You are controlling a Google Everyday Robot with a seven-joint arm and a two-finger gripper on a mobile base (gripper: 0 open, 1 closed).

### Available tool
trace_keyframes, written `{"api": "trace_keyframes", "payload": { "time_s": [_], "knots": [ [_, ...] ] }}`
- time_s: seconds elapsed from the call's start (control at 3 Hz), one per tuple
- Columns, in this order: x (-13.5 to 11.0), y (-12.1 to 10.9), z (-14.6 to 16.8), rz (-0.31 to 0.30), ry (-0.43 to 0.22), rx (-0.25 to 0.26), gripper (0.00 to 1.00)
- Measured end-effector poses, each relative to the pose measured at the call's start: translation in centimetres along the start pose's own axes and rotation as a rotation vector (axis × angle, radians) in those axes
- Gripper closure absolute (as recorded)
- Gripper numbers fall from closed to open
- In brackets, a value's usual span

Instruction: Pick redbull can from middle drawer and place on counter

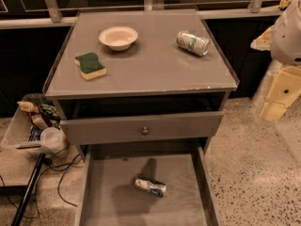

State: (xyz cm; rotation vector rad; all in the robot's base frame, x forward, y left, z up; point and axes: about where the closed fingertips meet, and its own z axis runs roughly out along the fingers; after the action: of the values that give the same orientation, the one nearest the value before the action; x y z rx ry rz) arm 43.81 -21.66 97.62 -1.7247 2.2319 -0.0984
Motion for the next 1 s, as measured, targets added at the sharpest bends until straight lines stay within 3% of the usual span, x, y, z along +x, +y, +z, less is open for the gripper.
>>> {"api": "trace_keyframes", "payload": {
  "time_s": [0.33, 0.67, 1.0],
  "knots": [
    [0.0, 0.0, 0.0, 0.000, -0.001, 0.001, 0.00],
    [-0.1, 1.0, 1.1, -0.014, -0.042, -0.014, 0.00],
    [-0.3, 3.2, 3.9, -0.021, -0.143, -0.065, 0.00]
  ]
}}
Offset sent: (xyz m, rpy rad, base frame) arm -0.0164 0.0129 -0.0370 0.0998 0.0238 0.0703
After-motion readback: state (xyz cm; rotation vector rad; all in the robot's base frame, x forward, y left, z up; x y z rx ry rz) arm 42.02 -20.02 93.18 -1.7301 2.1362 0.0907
